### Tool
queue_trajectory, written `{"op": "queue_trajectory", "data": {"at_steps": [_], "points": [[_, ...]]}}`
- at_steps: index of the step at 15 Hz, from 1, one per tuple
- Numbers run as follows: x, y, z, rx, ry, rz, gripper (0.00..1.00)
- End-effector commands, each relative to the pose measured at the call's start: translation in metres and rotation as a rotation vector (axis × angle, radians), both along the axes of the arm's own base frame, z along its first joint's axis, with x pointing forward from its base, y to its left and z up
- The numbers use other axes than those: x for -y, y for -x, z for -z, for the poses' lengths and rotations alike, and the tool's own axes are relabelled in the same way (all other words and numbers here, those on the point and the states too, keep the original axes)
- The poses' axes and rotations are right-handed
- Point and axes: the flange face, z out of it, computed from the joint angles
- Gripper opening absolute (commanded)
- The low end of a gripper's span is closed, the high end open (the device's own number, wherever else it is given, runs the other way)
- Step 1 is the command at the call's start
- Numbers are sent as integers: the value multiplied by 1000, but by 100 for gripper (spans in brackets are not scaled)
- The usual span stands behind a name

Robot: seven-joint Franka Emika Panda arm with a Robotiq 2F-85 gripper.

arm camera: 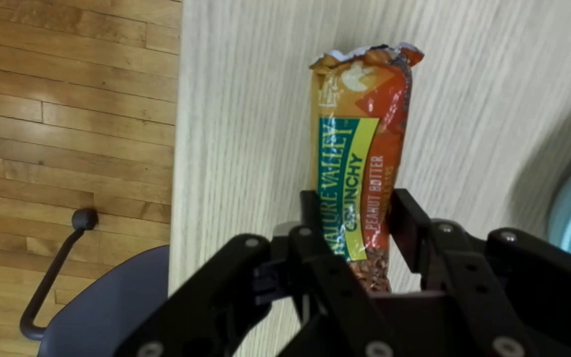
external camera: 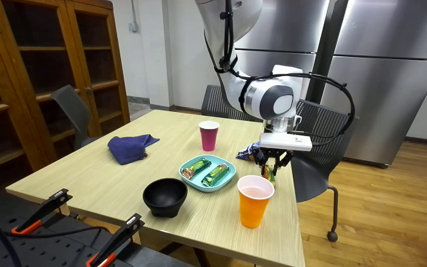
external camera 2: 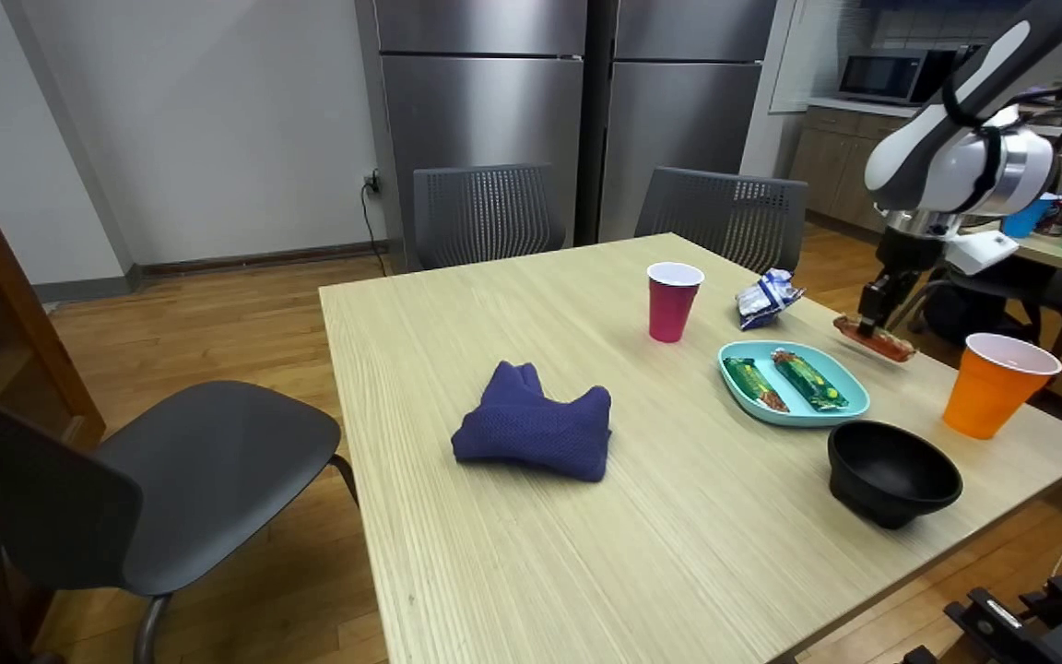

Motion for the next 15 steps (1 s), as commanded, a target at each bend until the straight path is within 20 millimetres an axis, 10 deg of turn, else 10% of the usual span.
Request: {"op": "queue_trajectory", "data": {"at_steps": [1, 7, 15], "points": [[-25, -12, -43, 30, -82, 98, 15], [-70, -17, -66, 76, -164, 223, 15], [-138, 20, -47, 19, -243, 366, 15]]}}
